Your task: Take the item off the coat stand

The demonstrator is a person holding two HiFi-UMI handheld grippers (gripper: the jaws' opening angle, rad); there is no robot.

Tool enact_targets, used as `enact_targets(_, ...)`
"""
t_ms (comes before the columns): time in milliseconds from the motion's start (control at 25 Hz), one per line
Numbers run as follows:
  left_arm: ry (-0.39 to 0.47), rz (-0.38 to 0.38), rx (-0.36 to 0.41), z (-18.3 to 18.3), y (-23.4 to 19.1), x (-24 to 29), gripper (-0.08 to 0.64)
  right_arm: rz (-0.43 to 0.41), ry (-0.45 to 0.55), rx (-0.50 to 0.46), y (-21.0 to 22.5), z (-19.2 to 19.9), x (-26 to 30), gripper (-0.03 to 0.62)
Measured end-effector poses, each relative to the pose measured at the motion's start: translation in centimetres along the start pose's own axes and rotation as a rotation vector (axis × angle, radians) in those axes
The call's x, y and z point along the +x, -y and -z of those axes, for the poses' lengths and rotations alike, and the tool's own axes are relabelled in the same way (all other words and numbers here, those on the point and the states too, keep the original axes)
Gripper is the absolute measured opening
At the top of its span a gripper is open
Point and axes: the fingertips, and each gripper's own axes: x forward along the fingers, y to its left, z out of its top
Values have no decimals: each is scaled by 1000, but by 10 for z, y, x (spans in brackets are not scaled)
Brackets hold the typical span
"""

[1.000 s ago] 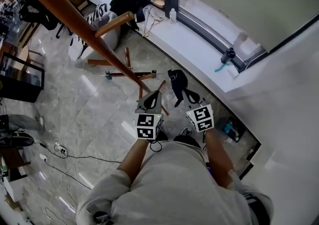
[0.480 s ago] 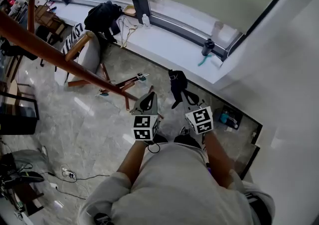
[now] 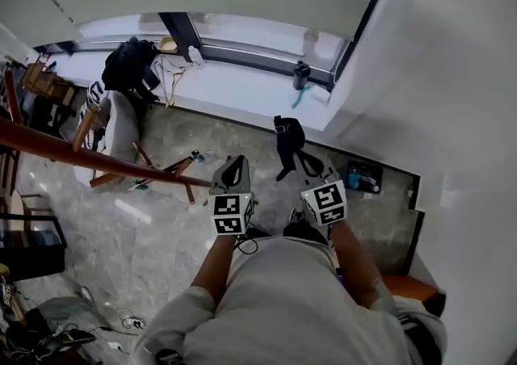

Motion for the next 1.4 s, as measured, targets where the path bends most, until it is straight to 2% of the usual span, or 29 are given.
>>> enact_targets(200,57,45,70,-28,20,3,11,65,63,13,16,-21,-24,8)
enact_targets(560,195,104,123,-90,43,-14,11,168,180,-24,27,-91,-75,8)
enact_targets(720,222,100,134,-104,44,-17,11,205,231,-32,37,-110,-91,8)
enact_targets(880,231,96,114,-112,44,-24,11,243,243,-37,48,-108,-101,8)
enact_targets(1040,242,105,126,-118,49,-26,11,269,251,-32,54,-110,-106,8)
enact_targets(1400,252,146,123,-122,64,-20,11,252,260,-17,57,-111,-102,8)
